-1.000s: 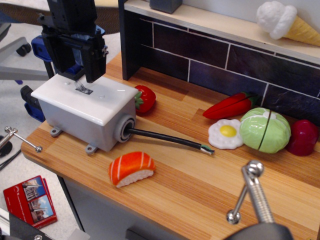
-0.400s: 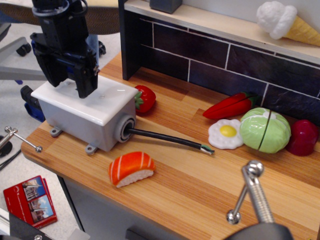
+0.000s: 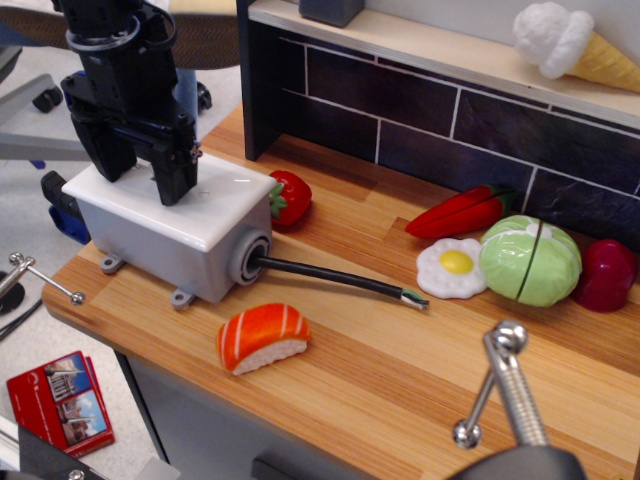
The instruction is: Move light switch to the right
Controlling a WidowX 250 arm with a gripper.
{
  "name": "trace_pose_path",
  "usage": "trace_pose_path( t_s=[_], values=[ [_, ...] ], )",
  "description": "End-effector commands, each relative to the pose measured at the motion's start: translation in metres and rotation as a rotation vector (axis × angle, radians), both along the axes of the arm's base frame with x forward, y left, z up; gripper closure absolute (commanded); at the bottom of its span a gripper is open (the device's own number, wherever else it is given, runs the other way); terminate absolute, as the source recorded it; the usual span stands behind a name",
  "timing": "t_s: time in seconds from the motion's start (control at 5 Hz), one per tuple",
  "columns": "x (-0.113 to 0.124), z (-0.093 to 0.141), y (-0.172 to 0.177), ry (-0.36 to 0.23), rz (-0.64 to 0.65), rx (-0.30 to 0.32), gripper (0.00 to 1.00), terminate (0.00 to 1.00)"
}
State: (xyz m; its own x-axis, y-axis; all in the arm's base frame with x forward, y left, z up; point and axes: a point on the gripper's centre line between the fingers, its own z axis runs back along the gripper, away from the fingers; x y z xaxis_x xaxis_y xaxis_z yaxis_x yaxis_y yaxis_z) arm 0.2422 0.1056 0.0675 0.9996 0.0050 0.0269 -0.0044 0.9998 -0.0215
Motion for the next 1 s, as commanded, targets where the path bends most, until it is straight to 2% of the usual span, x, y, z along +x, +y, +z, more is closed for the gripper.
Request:
trace_pose_path(
  t_s=[0.0,0.2,0.6,0.8],
  values=[
    [0.011,0.013,-0.028,0.0,0.015,-0.024,0.0,0.0],
    [0.015,0.016,-0.043,0.02,0.016,-0.035,0.0,0.0],
    [0.017,0.02,-0.044,0.04,0.019,-0.017,0.0,0.0],
    [0.019,0.029,-0.039,0.048,0.022,-0.01,0.0,1.0]
  ],
)
